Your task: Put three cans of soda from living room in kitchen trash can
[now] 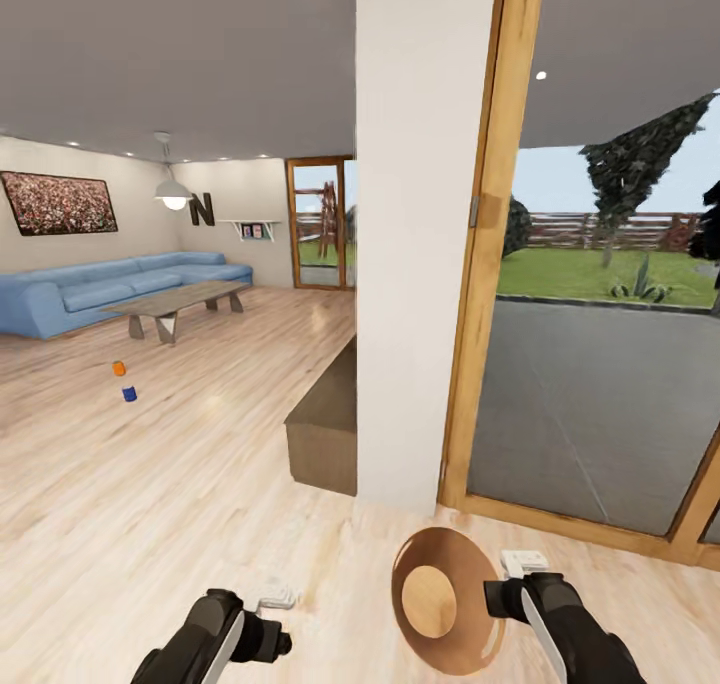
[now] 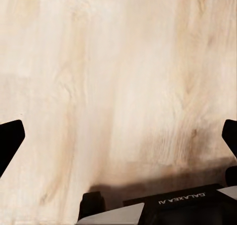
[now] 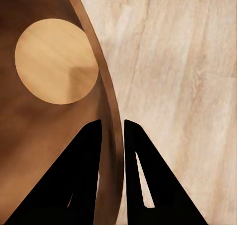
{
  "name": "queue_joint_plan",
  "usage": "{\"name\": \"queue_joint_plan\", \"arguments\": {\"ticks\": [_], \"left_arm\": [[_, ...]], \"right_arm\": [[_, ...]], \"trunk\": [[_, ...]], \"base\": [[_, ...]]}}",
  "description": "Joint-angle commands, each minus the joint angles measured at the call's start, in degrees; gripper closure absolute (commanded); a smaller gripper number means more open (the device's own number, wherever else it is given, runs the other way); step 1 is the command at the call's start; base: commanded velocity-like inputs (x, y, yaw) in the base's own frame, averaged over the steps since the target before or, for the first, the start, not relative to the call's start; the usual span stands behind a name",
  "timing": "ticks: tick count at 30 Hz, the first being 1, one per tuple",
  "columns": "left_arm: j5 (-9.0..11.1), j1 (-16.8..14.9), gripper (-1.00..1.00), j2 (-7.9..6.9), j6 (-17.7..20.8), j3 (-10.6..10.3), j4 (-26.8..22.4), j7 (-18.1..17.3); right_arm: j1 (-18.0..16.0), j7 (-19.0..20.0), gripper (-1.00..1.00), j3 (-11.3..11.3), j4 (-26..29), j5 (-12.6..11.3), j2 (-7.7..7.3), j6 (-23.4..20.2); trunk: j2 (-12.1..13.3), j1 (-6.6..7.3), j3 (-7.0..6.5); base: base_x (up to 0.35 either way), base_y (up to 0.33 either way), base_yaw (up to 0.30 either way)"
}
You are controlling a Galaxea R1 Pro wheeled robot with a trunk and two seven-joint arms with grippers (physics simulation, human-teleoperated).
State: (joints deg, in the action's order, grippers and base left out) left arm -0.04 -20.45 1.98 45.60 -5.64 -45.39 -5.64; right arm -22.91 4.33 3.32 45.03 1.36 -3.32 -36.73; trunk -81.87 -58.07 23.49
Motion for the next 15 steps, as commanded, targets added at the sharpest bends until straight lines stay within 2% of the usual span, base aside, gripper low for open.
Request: {"name": "queue_joint_plan", "arguments": {"ticks": [1,4,7,13,15], "left_arm": [[0.0,0.0,-1.00,-0.11,-1.4,0.0,1.6,0.0],[0.0,0.0,-1.00,-0.23,-4.4,0.0,5.6,0.1],[0.0,0.0,-1.00,-0.29,-8.5,0.0,10.3,0.1],[0.1,0.0,-1.00,-0.38,-10.5,0.1,12.4,0.0],[0.3,0.1,-1.00,-0.88,-11.0,0.1,12.6,0.0]], "right_arm": [[0.0,0.2,1.00,-0.3,0.0,-0.6,0.03,0.0],[0.0,0.2,1.00,-1.0,-0.2,-0.6,0.05,0.0],[0.0,0.2,1.00,-1.5,-0.8,-0.6,0.06,0.2],[0.0,0.2,1.00,-3.1,-2.9,-0.7,0.20,3.0],[0.0,0.1,1.00,-3.9,-3.3,-0.7,0.48,3.5]], "trunk": [[0.0,0.00,-0.01],[0.0,0.00,-0.01],[0.0,0.00,-0.01],[0.0,0.00,-0.01],[0.0,0.00,-0.01]], "base": [[-0.252,0.192,0.276],[-0.242,0.184,0.254],[-0.216,0.159,0.123],[-0.197,0.148,0.031],[-0.156,0.188,0.007]]}}
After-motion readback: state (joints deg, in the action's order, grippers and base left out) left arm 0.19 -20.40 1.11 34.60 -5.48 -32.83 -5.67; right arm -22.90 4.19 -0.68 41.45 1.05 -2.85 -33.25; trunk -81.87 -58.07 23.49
